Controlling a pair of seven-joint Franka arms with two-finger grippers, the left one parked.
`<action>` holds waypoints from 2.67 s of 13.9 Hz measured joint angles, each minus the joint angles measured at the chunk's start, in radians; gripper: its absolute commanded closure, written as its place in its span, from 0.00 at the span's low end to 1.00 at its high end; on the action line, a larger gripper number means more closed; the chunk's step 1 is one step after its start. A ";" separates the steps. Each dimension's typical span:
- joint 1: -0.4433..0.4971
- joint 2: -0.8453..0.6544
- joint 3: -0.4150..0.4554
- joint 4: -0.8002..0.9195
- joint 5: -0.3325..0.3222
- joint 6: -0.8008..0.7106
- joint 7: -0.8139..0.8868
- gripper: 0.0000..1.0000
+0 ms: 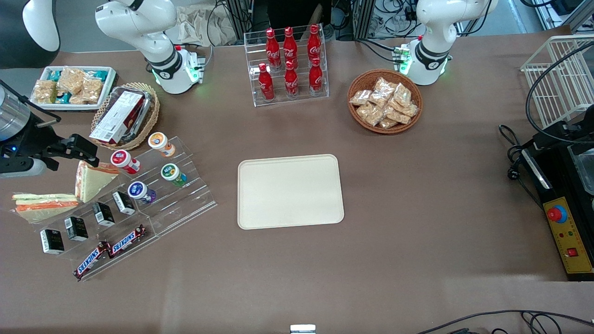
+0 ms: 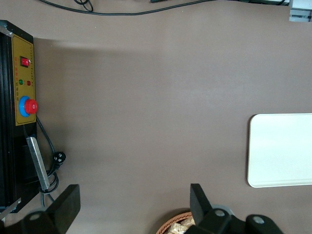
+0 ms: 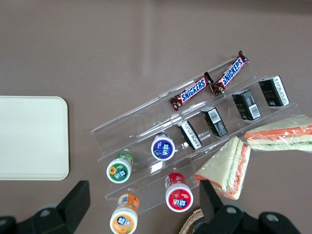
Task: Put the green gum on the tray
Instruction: 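Move the right gripper down over the green-capped gum bottle in the rack, then close the right gripper on the green-capped gum bottle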
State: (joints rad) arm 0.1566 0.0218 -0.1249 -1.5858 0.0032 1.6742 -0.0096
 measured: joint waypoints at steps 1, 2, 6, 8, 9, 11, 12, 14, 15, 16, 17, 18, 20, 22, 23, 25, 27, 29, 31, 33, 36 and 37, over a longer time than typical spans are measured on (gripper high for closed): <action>0.000 0.000 0.000 0.000 0.000 -0.002 0.000 0.00; 0.000 0.001 0.000 0.000 0.000 -0.009 0.000 0.00; 0.001 0.011 0.001 -0.007 0.002 -0.022 0.000 0.00; 0.015 0.017 0.003 -0.026 0.005 -0.022 0.000 0.00; 0.023 0.019 0.004 -0.040 0.010 -0.017 0.001 0.00; 0.029 0.021 0.005 -0.089 0.019 0.025 0.002 0.00; 0.029 0.021 0.005 -0.126 0.024 0.061 0.002 0.00; 0.033 0.021 0.006 -0.213 0.032 0.151 0.002 0.00; 0.039 0.021 0.008 -0.254 0.033 0.192 0.004 0.00; 0.044 0.020 0.015 -0.293 0.034 0.230 0.012 0.00; 0.047 0.020 0.027 -0.329 0.034 0.271 0.026 0.00; 0.048 0.020 0.037 -0.368 0.034 0.319 0.035 0.00; 0.049 0.020 0.047 -0.446 0.034 0.414 0.045 0.00; 0.049 0.021 0.048 -0.525 0.034 0.513 0.045 0.00; 0.049 0.021 0.048 -0.563 0.034 0.558 0.045 0.00; 0.061 0.021 0.048 -0.621 0.034 0.614 0.062 0.00; 0.083 0.021 0.049 -0.656 0.034 0.641 0.102 0.00; 0.102 0.019 0.050 -0.689 0.034 0.677 0.122 0.00; 0.103 0.018 0.049 -0.727 0.034 0.714 0.125 0.00; 0.103 0.015 0.049 -0.757 0.034 0.740 0.125 0.00; 0.103 0.002 0.049 -0.781 0.034 0.748 0.125 0.16; 0.103 -0.003 0.049 -0.785 0.034 0.748 0.125 0.34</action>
State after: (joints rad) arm 0.2600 0.0186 -0.0761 -2.3703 0.0375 2.4218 0.1154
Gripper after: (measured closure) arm 0.026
